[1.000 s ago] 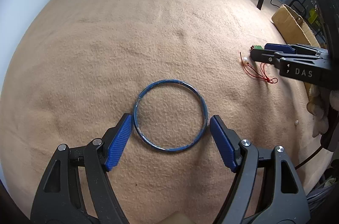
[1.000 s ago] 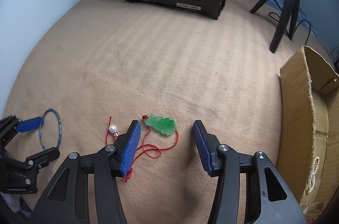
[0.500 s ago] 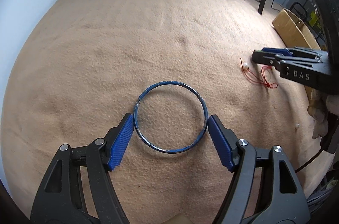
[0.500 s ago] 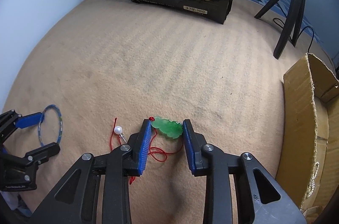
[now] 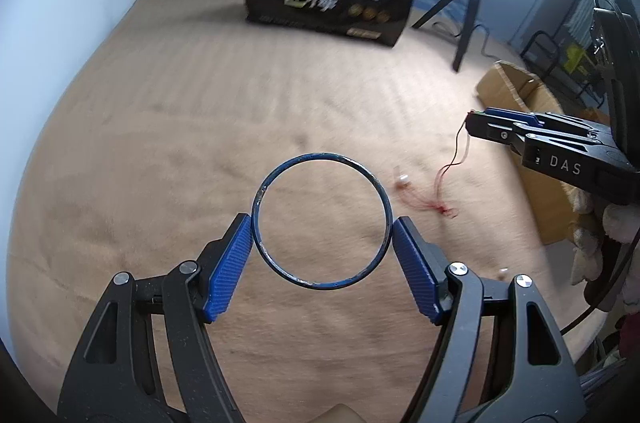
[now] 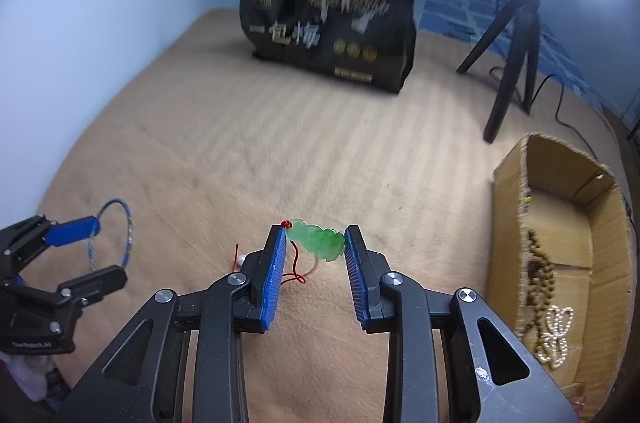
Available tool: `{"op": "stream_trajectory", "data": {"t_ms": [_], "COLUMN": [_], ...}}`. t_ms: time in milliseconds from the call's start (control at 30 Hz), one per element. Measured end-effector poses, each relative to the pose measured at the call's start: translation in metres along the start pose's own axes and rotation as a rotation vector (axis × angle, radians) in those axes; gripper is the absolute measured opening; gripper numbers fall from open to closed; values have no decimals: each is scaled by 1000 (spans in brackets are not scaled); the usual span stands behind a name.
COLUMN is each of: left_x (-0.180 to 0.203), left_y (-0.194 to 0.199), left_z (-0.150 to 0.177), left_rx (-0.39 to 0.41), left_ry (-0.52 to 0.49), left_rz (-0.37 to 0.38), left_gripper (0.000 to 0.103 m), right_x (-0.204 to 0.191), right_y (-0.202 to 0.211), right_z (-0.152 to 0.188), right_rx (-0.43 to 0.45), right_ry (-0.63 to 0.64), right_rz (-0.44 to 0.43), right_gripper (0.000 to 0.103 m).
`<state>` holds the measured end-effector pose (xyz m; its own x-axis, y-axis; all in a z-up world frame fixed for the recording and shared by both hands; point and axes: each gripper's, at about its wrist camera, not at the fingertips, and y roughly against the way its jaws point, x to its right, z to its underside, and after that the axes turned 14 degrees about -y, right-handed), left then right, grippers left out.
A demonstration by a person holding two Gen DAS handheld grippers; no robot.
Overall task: Organize jewelry
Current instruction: 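Close the right tool on the green jade pendant while the left tool grips the blue bangle, then carry the jade pendant and blue bangle over the cardboard box with both tools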
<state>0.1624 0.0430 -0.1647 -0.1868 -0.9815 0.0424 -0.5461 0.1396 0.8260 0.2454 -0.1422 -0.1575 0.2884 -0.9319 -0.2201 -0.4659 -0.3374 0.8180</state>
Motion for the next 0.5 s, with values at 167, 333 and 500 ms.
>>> {"op": "stream_trajectory", "data": {"t_ms": [167, 333, 500], "left_x": [17, 34, 51], "left_y": [12, 20, 25], "left_z": [-11, -23, -33], "left_rx": [42, 68, 86], "left_ry": [-24, -39, -69], "left_rz": [25, 56, 85], "left_gripper": [74, 73, 74], "right_x": [11, 24, 40], "right_y": [26, 53, 82], "right_z": [-3, -12, -21], "right_rx": [48, 108, 173], "right_ry": [-46, -80, -106], "right_rz": [-28, -35, -24], "right_gripper": [28, 28, 28]}}
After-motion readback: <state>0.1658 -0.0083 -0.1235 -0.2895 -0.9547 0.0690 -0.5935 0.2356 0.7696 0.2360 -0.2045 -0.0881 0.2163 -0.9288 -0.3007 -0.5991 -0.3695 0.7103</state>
